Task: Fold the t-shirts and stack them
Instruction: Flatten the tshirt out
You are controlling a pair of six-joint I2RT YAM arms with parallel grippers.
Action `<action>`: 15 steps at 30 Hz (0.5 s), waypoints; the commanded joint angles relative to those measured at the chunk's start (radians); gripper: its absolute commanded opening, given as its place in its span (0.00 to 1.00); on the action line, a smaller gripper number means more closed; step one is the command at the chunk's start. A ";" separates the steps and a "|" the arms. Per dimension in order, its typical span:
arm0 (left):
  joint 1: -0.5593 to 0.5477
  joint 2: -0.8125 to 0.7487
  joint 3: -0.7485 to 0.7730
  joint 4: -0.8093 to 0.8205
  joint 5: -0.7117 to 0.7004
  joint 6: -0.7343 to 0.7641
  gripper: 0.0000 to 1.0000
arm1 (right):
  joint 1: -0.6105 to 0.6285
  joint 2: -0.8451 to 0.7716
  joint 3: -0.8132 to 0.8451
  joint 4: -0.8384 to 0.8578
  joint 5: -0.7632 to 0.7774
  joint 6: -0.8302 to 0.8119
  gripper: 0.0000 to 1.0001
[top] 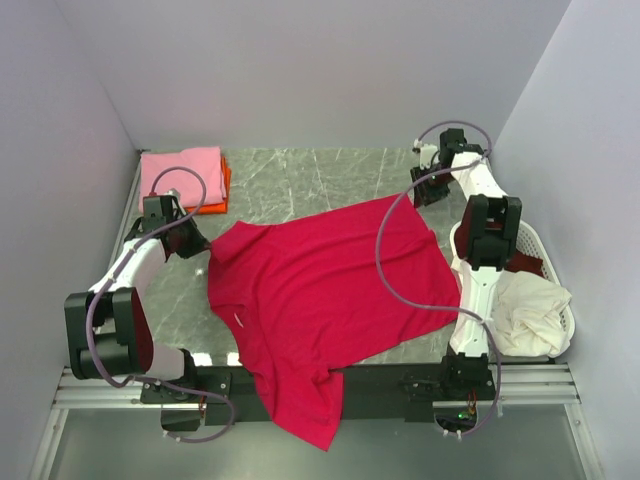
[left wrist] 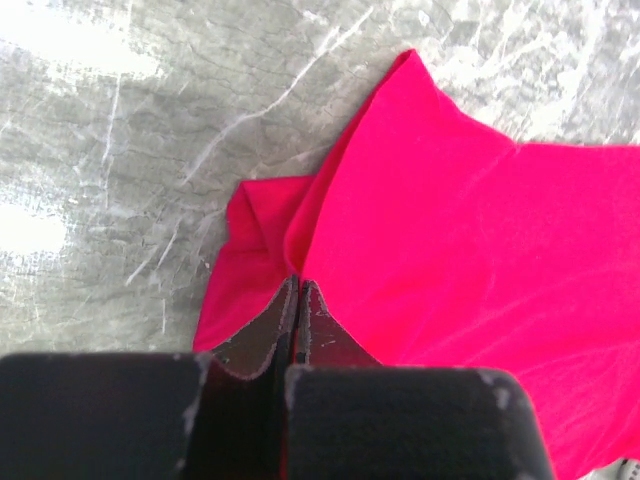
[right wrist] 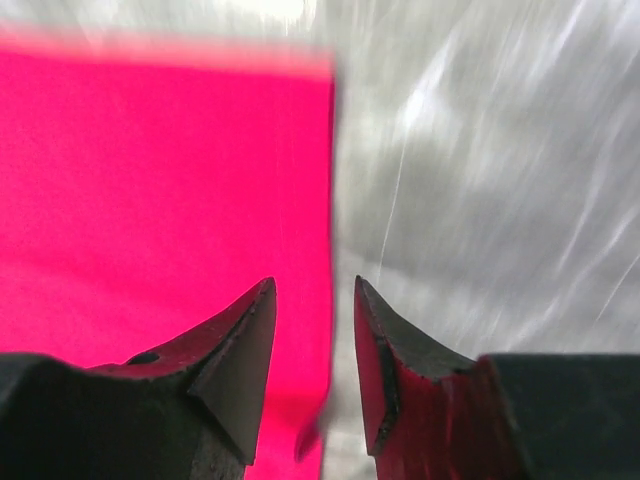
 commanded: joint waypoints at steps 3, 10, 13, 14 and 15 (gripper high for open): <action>0.003 -0.038 0.012 0.031 0.039 0.056 0.01 | -0.003 0.182 0.329 -0.089 -0.156 0.084 0.45; 0.003 -0.067 -0.018 0.046 0.077 0.054 0.01 | -0.001 0.238 0.373 -0.011 -0.174 0.159 0.47; 0.003 -0.066 -0.014 0.043 0.083 0.056 0.01 | 0.002 0.258 0.383 -0.017 -0.164 0.161 0.47; 0.003 -0.066 -0.013 0.043 0.088 0.056 0.01 | 0.002 0.270 0.385 -0.023 -0.165 0.156 0.47; 0.003 -0.066 -0.016 0.045 0.089 0.054 0.01 | 0.003 0.276 0.385 -0.031 -0.167 0.153 0.47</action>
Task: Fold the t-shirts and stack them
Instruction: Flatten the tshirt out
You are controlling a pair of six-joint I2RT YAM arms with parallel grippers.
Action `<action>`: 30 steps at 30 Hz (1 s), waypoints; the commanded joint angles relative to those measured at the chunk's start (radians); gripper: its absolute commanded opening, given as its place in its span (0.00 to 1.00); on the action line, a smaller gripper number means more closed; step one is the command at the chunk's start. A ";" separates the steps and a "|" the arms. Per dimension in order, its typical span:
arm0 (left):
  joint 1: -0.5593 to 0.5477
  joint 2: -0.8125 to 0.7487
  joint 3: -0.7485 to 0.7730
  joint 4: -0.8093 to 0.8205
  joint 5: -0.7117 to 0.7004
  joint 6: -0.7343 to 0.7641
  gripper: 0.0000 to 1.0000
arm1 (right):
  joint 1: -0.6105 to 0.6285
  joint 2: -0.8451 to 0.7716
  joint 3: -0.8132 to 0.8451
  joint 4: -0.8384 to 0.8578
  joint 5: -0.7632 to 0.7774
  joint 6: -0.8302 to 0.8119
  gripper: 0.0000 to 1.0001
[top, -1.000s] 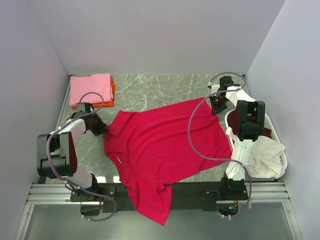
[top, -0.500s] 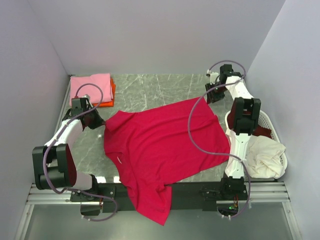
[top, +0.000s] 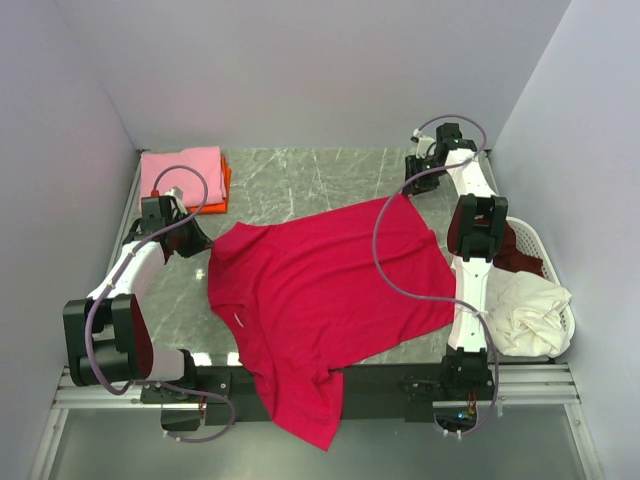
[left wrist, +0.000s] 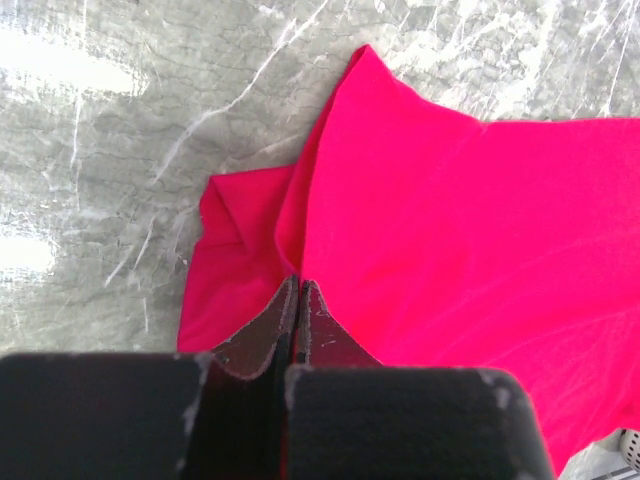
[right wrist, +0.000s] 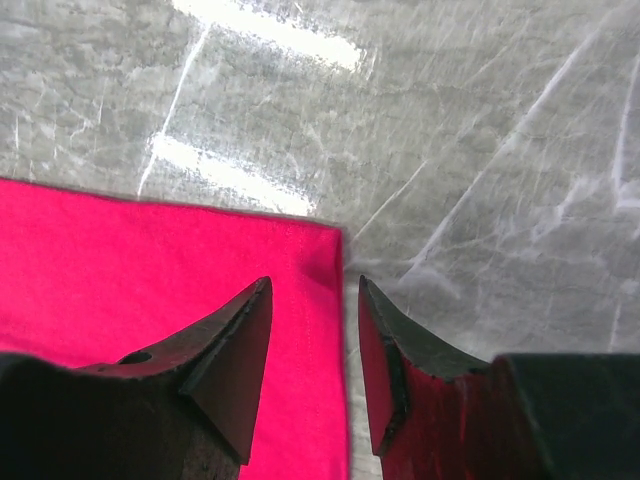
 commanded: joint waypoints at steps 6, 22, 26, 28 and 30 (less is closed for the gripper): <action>0.005 -0.025 -0.006 0.033 0.029 0.021 0.01 | 0.017 0.070 0.046 -0.024 -0.010 0.004 0.46; 0.003 -0.031 -0.002 0.033 0.016 0.024 0.01 | 0.031 0.075 0.069 -0.049 0.003 -0.011 0.00; 0.008 -0.028 0.024 0.033 0.010 0.019 0.01 | 0.031 0.035 0.075 -0.041 0.020 -0.018 0.00; 0.014 -0.037 0.069 0.021 -0.004 0.013 0.01 | 0.031 -0.022 0.083 -0.033 0.032 -0.018 0.00; 0.014 -0.044 0.138 0.004 -0.022 0.013 0.01 | 0.031 -0.072 0.084 -0.024 0.030 -0.015 0.00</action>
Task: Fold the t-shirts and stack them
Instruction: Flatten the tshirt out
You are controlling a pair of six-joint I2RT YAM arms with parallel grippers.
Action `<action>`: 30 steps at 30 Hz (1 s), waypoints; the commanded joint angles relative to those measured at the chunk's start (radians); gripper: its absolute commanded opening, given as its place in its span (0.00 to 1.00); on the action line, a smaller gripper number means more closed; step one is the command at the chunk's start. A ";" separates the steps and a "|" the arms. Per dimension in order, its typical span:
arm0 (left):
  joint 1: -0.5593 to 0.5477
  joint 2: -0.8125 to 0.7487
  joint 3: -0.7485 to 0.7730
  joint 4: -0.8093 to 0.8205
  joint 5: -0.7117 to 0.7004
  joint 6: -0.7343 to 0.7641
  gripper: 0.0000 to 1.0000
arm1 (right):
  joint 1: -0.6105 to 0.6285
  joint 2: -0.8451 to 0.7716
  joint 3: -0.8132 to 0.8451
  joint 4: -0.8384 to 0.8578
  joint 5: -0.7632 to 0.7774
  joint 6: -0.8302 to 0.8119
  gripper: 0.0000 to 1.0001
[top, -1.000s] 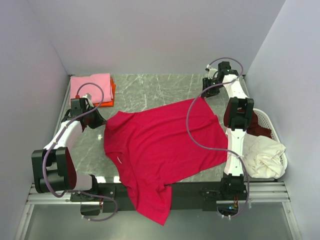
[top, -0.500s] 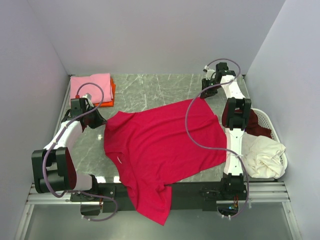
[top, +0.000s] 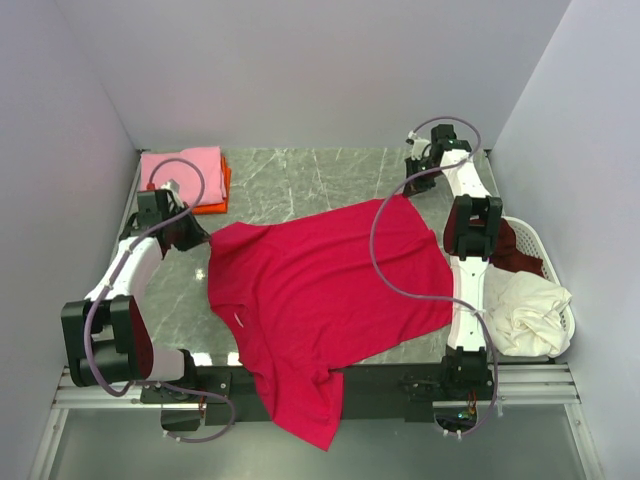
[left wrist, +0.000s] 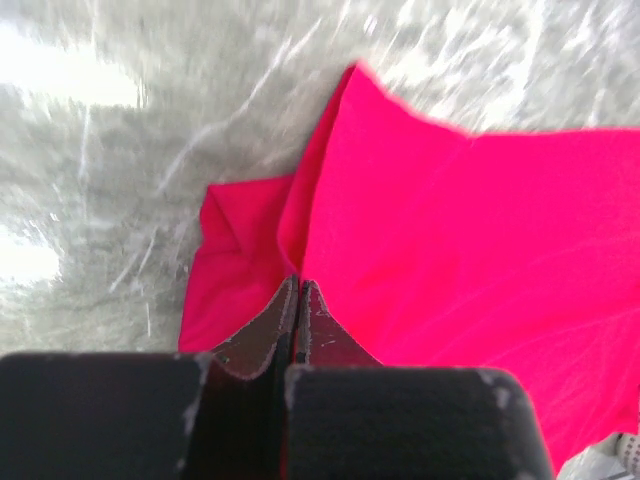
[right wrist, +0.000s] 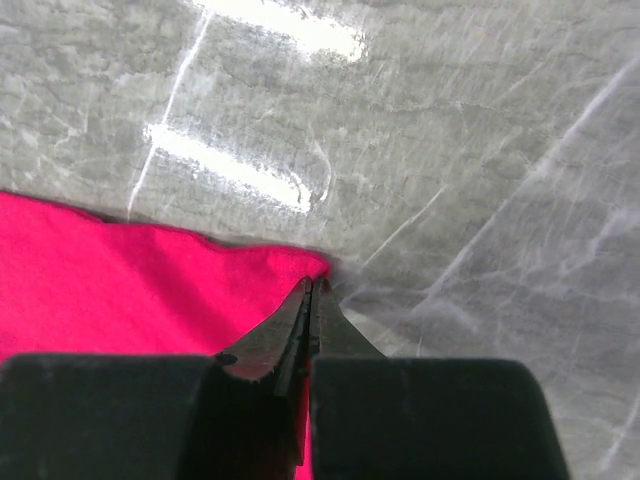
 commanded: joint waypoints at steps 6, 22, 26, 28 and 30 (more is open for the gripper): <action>0.009 -0.046 0.366 -0.079 -0.096 0.013 0.01 | 0.010 -0.367 -0.001 0.034 0.020 -0.004 0.00; 0.012 -0.255 0.962 -0.123 -0.203 0.005 0.00 | 0.008 -1.062 0.072 0.135 0.079 0.042 0.00; -0.005 -0.304 1.104 -0.097 -0.197 -0.030 0.00 | 0.007 -1.205 0.057 0.155 0.107 0.045 0.00; -0.019 -0.327 1.128 -0.077 -0.190 -0.055 0.00 | 0.005 -1.274 0.057 0.161 0.128 0.050 0.00; -0.019 -0.348 1.141 -0.065 -0.170 -0.093 0.00 | 0.005 -1.317 0.057 0.167 0.153 0.051 0.00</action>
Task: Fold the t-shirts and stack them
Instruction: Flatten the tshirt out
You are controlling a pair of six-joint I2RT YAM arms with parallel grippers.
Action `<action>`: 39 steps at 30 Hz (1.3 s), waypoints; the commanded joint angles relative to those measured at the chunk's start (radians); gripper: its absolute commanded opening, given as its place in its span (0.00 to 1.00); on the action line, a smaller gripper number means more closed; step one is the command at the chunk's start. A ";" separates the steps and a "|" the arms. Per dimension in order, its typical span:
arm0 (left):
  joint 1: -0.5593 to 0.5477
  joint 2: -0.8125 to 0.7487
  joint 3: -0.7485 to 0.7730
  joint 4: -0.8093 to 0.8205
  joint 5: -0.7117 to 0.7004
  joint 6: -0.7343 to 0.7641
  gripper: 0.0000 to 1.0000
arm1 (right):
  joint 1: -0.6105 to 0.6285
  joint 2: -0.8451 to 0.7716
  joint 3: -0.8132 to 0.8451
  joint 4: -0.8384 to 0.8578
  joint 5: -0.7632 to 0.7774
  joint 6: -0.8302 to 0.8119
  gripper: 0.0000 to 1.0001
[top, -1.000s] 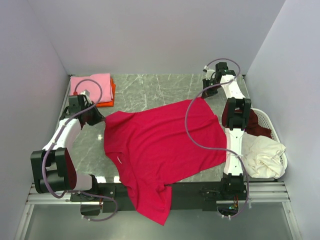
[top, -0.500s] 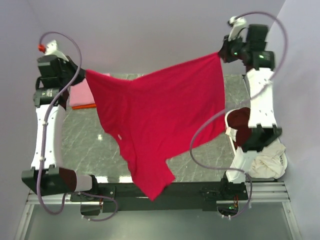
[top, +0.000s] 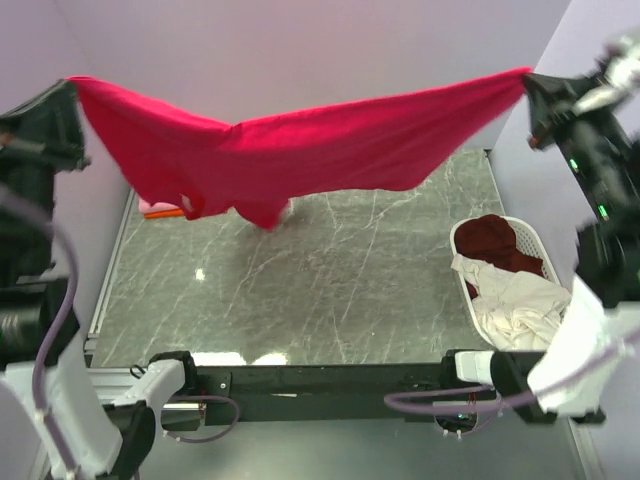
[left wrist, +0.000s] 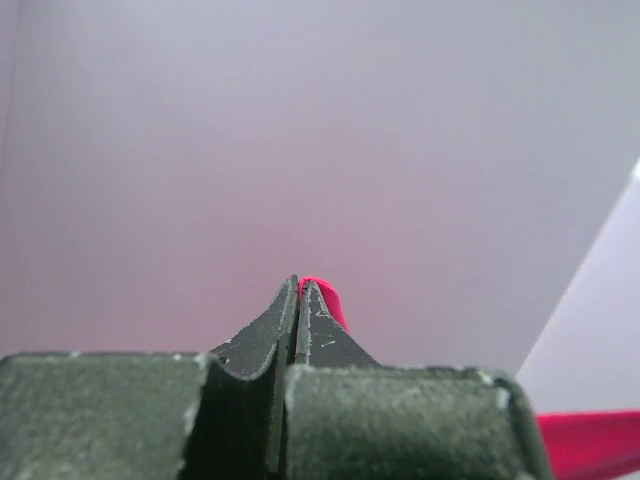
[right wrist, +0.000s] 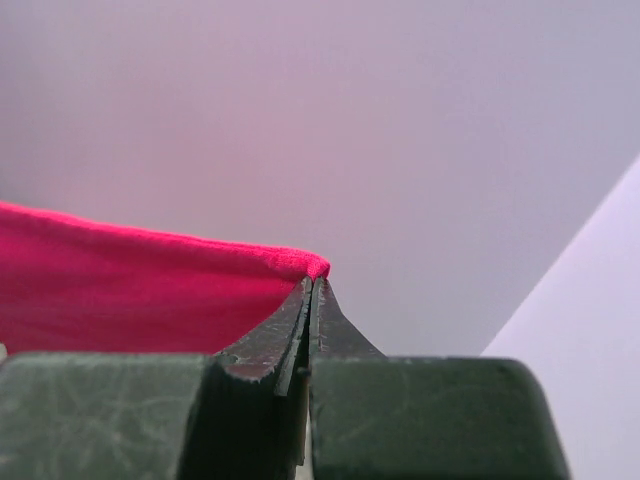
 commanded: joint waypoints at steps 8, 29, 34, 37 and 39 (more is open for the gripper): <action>-0.036 -0.058 0.120 0.065 0.002 -0.070 0.00 | -0.003 -0.195 -0.018 0.085 0.165 0.003 0.00; -0.040 -0.035 -0.762 0.351 -0.174 0.020 0.00 | 0.000 0.151 -0.662 0.356 -0.048 0.070 0.00; 0.134 0.258 -0.889 0.511 0.027 -0.127 0.00 | 0.070 0.476 -0.649 0.392 -0.036 0.009 0.00; 0.148 0.457 -0.841 0.581 0.106 -0.132 0.00 | 0.101 0.666 -0.546 0.385 0.025 -0.014 0.00; 0.151 0.582 -0.804 0.613 0.154 -0.132 0.00 | 0.109 0.790 -0.439 0.364 0.060 -0.008 0.00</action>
